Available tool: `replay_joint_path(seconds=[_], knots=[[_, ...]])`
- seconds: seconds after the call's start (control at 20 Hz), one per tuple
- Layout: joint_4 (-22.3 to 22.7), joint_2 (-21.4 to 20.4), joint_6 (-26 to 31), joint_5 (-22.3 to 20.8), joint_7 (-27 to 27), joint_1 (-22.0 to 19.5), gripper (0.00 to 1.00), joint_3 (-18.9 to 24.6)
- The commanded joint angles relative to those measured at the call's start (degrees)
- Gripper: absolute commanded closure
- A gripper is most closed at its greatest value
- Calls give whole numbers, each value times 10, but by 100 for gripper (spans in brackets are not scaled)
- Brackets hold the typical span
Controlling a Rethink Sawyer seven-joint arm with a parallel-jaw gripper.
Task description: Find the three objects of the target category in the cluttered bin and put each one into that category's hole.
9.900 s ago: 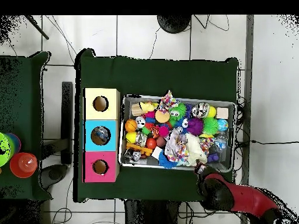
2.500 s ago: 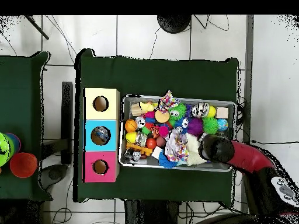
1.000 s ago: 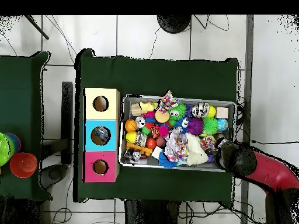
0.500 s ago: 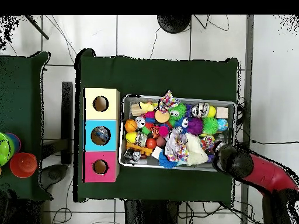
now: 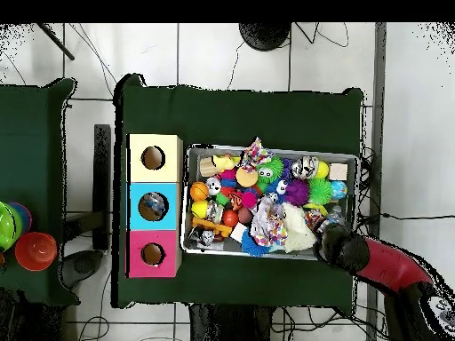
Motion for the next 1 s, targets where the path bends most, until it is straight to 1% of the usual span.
replay_joint_path(seconds=[0.05,0.35,0.65,0.75,0.9,0.95,1.0], knots=[[-2,54,-48,23,100,27,0,-9],[-5,63,-60,32,93,28,0,-14],[-13,63,-67,31,87,45,0,-33],[-2,45,-56,33,87,51,0,-39],[22,-9,-2,48,79,61,0,-41],[26,-22,12,54,80,66,0,-44],[25,-27,13,58,84,72,0,-50]])
